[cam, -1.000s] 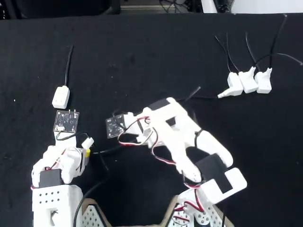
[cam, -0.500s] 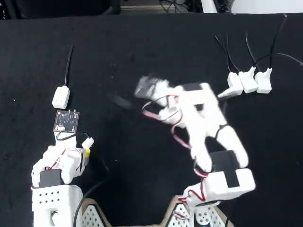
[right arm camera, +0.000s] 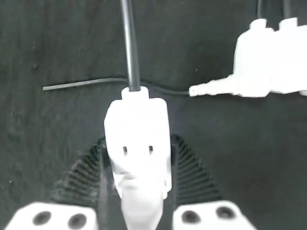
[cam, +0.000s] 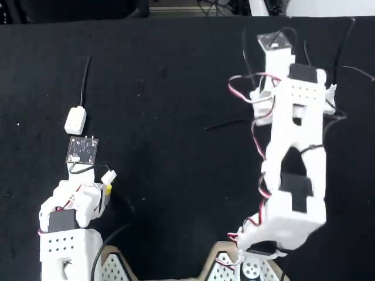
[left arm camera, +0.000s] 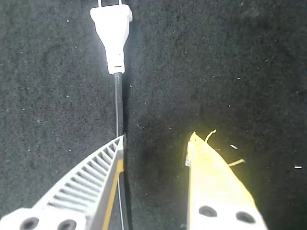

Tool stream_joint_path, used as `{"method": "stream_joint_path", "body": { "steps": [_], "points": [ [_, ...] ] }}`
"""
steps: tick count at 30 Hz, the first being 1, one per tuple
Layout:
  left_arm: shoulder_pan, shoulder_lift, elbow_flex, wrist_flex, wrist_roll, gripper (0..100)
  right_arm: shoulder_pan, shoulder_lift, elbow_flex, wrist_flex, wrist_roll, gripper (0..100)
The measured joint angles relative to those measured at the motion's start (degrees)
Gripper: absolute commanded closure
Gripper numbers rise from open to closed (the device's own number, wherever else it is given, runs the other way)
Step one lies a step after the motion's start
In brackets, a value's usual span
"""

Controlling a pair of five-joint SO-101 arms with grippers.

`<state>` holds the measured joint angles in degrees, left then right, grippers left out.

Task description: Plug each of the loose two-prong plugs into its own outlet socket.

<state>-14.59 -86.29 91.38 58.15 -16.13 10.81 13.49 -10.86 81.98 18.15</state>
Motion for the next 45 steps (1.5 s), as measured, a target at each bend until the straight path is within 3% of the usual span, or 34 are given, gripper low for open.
{"method": "stream_joint_path", "body": {
  "steps": [10,15,21,25,32,45],
  "points": [
    [0.0,0.0,0.0,0.0,0.0,78,0.0,23.91,-24.62,2.37,-0.26,98.7],
    [0.0,0.0,0.0,0.0,0.0,78,2.2,34.73,-35.78,2.37,-5.27,98.7],
    [0.0,0.0,0.0,0.0,0.0,78,2.55,44.31,-48.0,7.03,-5.63,98.7],
    [0.0,0.0,0.0,0.0,0.0,78,2.64,48.88,-56.62,10.46,-5.63,96.9],
    [0.0,0.0,0.0,0.0,0.0,78,2.55,54.59,-66.46,14.95,-5.63,75.0],
    [0.0,0.0,0.0,0.0,0.0,78,2.55,54.77,-81.32,17.32,-5.63,76.2]
  ]
}}
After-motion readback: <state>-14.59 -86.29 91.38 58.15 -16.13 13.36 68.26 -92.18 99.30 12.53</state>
